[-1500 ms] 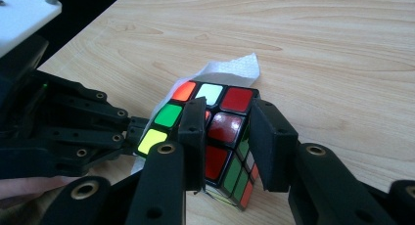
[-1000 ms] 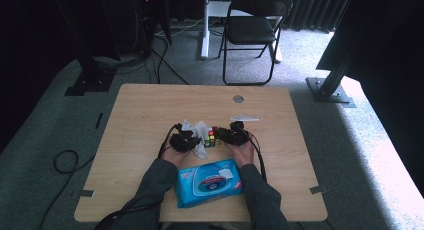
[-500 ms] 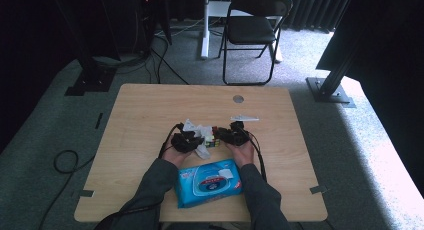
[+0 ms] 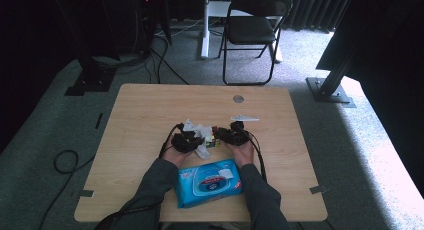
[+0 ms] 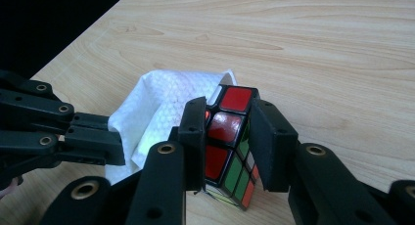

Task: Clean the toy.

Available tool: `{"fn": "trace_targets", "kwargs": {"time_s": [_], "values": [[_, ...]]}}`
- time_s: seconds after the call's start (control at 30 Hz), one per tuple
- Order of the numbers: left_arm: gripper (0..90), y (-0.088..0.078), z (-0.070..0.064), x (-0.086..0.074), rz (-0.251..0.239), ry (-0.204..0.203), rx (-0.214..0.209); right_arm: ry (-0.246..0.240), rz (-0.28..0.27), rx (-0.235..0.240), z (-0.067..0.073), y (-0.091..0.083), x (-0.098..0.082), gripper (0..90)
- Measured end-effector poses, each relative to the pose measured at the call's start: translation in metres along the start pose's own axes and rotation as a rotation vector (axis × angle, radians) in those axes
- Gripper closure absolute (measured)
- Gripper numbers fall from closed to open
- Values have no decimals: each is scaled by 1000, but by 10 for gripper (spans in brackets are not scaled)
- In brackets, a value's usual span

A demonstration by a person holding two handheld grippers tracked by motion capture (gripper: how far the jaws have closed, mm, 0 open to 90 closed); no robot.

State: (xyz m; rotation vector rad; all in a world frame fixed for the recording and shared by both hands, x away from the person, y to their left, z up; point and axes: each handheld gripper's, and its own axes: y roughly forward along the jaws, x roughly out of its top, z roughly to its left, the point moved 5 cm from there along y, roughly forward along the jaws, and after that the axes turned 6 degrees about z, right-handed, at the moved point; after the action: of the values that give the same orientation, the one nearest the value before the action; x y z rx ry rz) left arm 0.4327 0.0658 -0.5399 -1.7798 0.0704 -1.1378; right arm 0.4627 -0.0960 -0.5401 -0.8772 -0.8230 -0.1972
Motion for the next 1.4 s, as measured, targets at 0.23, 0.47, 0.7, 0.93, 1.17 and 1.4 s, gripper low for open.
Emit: {"fn": "trace_targets", "kwargs": {"time_s": [0.23, 0.47, 0.7, 0.93, 1.17, 1.4], "values": [[880, 17, 3, -9, 68, -7, -4, 2, -4, 1, 0, 0, 0, 693], [880, 27, 10, -13, 92, -51, -35, 2, -7, 1, 0, 0, 0, 694], [879, 27, 9, -13, 98, -34, -22, 2, -7, 1, 0, 0, 0, 694], [879, 23, 9, -12, 85, -37, -15, 0, -7, 3, 0, 0, -1, 694], [879, 9, 13, -7, 49, -34, -4, 1, -8, 2, 0, 0, -1, 694], [879, -1, 17, -2, 25, -36, 7, 1, -7, 2, 0, 0, -1, 694]]}}
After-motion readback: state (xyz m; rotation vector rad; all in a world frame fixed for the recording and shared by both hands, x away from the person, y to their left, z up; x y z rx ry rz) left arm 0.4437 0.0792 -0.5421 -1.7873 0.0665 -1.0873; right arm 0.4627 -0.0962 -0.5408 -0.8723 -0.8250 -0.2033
